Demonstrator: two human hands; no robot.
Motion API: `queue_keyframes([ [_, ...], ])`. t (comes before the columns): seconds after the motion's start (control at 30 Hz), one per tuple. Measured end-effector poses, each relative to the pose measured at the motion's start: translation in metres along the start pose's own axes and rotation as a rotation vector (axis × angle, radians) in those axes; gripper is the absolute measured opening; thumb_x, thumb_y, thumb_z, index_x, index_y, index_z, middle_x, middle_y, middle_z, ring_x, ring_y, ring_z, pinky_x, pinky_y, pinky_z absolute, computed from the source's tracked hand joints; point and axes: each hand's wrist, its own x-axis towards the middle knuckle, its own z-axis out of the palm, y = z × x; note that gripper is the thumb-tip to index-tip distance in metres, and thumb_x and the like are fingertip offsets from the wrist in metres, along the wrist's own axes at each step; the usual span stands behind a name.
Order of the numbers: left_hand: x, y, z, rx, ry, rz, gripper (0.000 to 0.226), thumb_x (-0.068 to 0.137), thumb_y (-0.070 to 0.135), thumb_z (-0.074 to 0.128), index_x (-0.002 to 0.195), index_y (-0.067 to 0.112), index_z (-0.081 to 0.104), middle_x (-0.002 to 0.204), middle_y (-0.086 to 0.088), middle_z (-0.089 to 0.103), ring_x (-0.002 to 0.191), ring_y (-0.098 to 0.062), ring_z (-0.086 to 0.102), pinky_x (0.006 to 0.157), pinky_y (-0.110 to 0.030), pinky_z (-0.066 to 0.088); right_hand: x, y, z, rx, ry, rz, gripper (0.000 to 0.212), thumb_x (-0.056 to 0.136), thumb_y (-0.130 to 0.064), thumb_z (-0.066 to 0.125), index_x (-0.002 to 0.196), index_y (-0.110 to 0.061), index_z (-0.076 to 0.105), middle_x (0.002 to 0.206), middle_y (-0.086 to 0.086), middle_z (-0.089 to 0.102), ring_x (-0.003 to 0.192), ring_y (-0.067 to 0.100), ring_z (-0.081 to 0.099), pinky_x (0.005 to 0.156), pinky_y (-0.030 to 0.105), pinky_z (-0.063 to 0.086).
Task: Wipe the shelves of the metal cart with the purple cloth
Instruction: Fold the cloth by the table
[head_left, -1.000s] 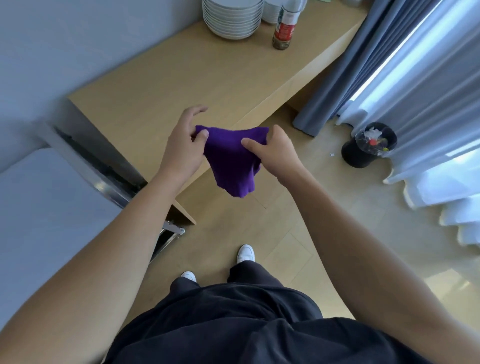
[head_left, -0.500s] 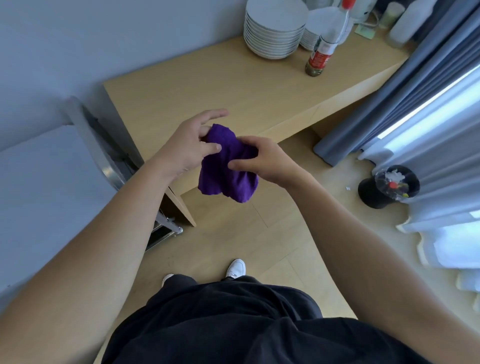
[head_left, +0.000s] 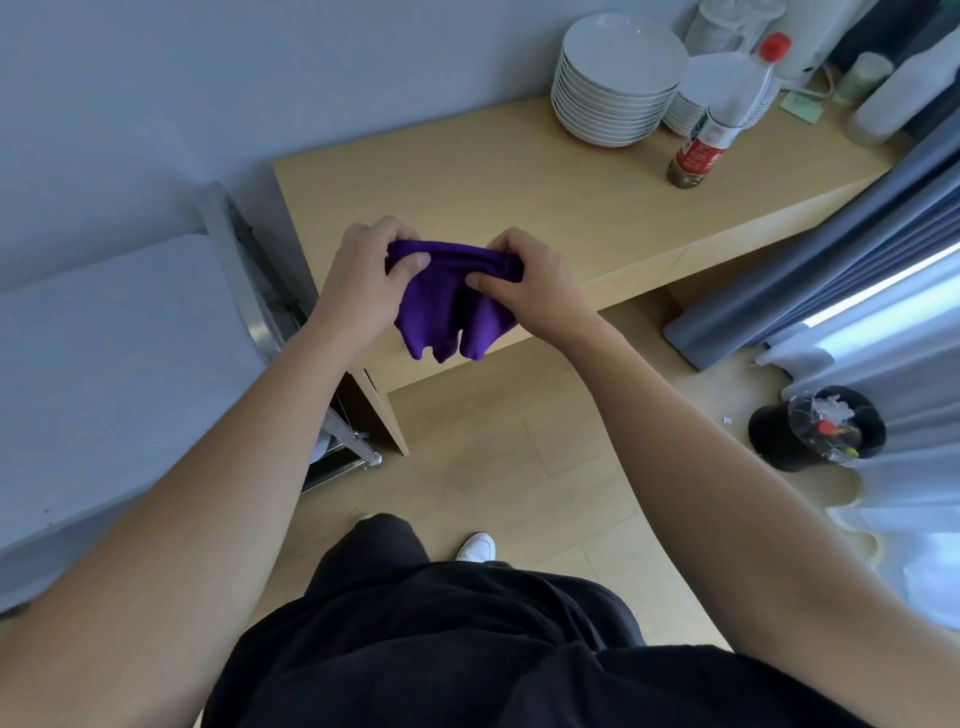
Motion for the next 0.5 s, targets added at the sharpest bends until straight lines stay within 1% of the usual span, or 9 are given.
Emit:
queue_keyframes([
  [0.07, 0.003, -0.003, -0.003, -0.012, 0.046, -0.016, 0.017, 0.096, 0.028, 0.054, 0.110, 0.020, 0.058, 0.113, -0.004, 0.054, 0.094, -0.016, 0.054, 0.077, -0.026, 0.045, 0.011, -0.004, 0.006, 0.007, 0.003, 0.003, 0.022, 0.085, -0.026, 0.072, 0.096, -0.019, 0.054, 0.086, -0.011, 0.060, 0.077, 0.006, 0.056, 0.063, 0.017, 0.042],
  [0.1, 0.005, -0.005, -0.005, -0.016, 0.057, -0.030, 0.017, 0.097, 0.028, 0.053, 0.111, 0.019, 0.057, 0.111, -0.002, 0.055, 0.093, -0.016, 0.054, 0.075, -0.024, 0.043, 0.017, -0.006, 0.009, 0.021, -0.003, 0.007, 0.024, 0.084, -0.025, 0.073, 0.097, -0.018, 0.053, 0.088, -0.009, 0.060, 0.079, 0.008, 0.057, 0.063, 0.018, 0.044],
  [0.2, 0.013, -0.014, -0.014, -0.057, 0.088, -0.078, 0.019, 0.098, 0.027, 0.052, 0.111, 0.014, 0.054, 0.101, 0.003, 0.058, 0.090, -0.014, 0.054, 0.068, -0.022, 0.043, 0.038, -0.012, 0.014, 0.056, -0.055, 0.008, 0.033, 0.080, -0.023, 0.076, 0.105, -0.018, 0.055, 0.095, -0.003, 0.064, 0.085, 0.013, 0.061, 0.068, 0.022, 0.051],
  [0.3, 0.027, -0.029, -0.022, -0.098, 0.113, -0.126, 0.020, 0.097, 0.028, 0.053, 0.110, 0.013, 0.054, 0.096, 0.004, 0.057, 0.087, -0.015, 0.057, 0.071, -0.031, 0.050, 0.063, -0.012, 0.020, 0.066, -0.124, -0.011, 0.043, 0.076, -0.022, 0.079, 0.114, -0.021, 0.058, 0.103, -0.005, 0.064, 0.091, 0.011, 0.061, 0.077, 0.024, 0.052],
  [0.4, 0.047, -0.055, -0.026, -0.122, 0.113, -0.210, 0.021, 0.095, 0.030, 0.056, 0.110, 0.015, 0.056, 0.099, 0.001, 0.060, 0.092, -0.020, 0.061, 0.077, -0.040, 0.055, 0.094, -0.009, 0.028, 0.069, -0.136, -0.022, 0.042, 0.076, -0.020, 0.080, 0.114, -0.022, 0.062, 0.110, -0.010, 0.063, 0.103, 0.009, 0.058, 0.088, 0.027, 0.051],
  [0.47, 0.066, -0.073, -0.026, -0.134, 0.093, -0.270, 0.022, 0.094, 0.032, 0.057, 0.109, 0.017, 0.056, 0.100, -0.002, 0.062, 0.090, -0.024, 0.064, 0.078, -0.046, 0.057, 0.118, -0.007, 0.036, 0.058, -0.137, 0.004, 0.038, 0.076, -0.018, 0.079, 0.111, -0.022, 0.063, 0.106, -0.011, 0.064, 0.101, 0.010, 0.058, 0.086, 0.027, 0.051],
  [0.5, 0.077, -0.081, -0.026, -0.136, 0.083, -0.295, 0.022, 0.094, 0.033, 0.058, 0.109, 0.018, 0.056, 0.101, -0.003, 0.063, 0.088, -0.025, 0.065, 0.078, -0.048, 0.057, 0.130, -0.006, 0.040, 0.039, -0.138, 0.019, 0.038, 0.077, -0.017, 0.078, 0.112, -0.021, 0.063, 0.105, -0.011, 0.063, 0.099, 0.010, 0.058, 0.082, 0.025, 0.050],
])
